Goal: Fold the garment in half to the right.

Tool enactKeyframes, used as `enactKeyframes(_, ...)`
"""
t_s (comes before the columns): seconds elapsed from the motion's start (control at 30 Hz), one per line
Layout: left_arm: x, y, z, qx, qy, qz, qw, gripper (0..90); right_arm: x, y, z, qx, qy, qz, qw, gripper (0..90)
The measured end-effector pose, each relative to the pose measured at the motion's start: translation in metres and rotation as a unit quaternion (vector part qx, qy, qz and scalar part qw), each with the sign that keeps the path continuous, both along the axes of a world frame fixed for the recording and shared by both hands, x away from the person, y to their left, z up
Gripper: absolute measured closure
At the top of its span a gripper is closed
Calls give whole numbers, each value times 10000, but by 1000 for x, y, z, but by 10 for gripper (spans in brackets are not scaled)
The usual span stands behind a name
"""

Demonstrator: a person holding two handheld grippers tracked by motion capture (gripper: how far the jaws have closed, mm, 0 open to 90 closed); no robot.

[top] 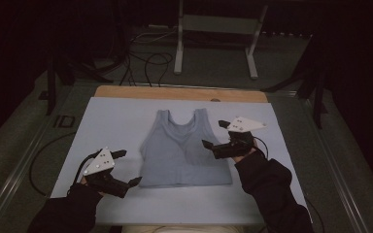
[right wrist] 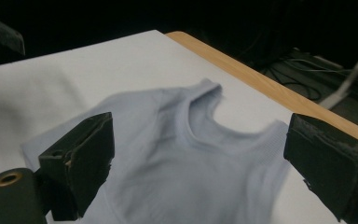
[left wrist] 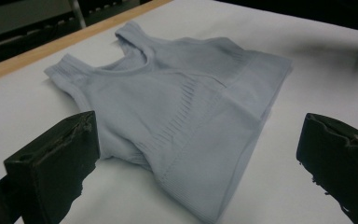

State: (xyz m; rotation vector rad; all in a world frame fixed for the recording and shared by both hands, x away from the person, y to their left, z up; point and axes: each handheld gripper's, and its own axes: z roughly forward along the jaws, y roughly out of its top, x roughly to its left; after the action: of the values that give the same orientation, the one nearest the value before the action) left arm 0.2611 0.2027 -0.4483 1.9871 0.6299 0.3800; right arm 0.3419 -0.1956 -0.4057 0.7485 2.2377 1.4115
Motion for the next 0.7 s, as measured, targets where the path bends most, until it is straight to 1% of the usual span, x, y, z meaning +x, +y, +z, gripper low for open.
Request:
enactKeyframes(0.03, 0, 0, 0, 0, 0, 0, 10000, 2, 0, 0, 0, 0, 0, 0, 10000, 87)
enactKeyframes(0.07, 1, -1, 0, 34, -8, 34, 10000, 2, 9, 8, 1, -20, -1, 55, 10000, 87)
enactKeyframes(0.13, 3, -2, 0, 29, 39, 54, 10000, 2, 16, 16, 3, -31, 0, 82, 10000, 87)
enactKeyframes(0.17, 3, -2, 0, 29, 39, 54, 10000, 2, 16, 16, 3, -31, 0, 82, 10000, 87)
enactKeyframes(0.2, 3, -2, 0, 38, 47, 42, 10000, 2, 24, 24, 5, -13, 33, 108, 9999, 87)
enactKeyframes(0.37, 5, -7, 0, 95, 95, 5, 9999, 2, 43, 40, 7, 47, 104, 139, 9998, 87)
enactKeyframes(0.4, 5, -9, 0, 115, 108, -39, 9999, 2, 47, 43, 7, 56, 116, 151, 9998, 87)
enactKeyframes(0.47, 5, -11, 0, 134, 117, -70, 9998, 2, 54, 50, 6, 44, 157, 161, 9997, 87)
enactKeyframes(0.5, 5, -11, 0, 134, 117, -70, 9998, 1, 54, 50, 6, 44, 157, 161, 9997, 87)
enactKeyframes(0.53, 5, -13, 0, 137, 127, -101, 9998, 2, 61, 57, 4, 37, 225, 192, 9996, 87)
enactKeyframes(0.57, 6, -13, 0, 148, 127, -119, 9997, 2, 64, 60, 3, -6, 234, 191, 9995, 87)
enactKeyframes(0.63, 6, -14, -1, 124, 145, -148, 9997, 2, 67, 64, 2, -30, 247, 195, 9995, 87)
enactKeyframes(0.67, 6, -16, -1, 132, 158, -158, 9997, 2, 74, 71, -1, -109, 290, 221, 9993, 87)
enactKeyframes(0.7, 6, -16, -1, 132, 158, -158, 9997, 2, 74, 71, -1, -109, 290, 221, 9993, 87)
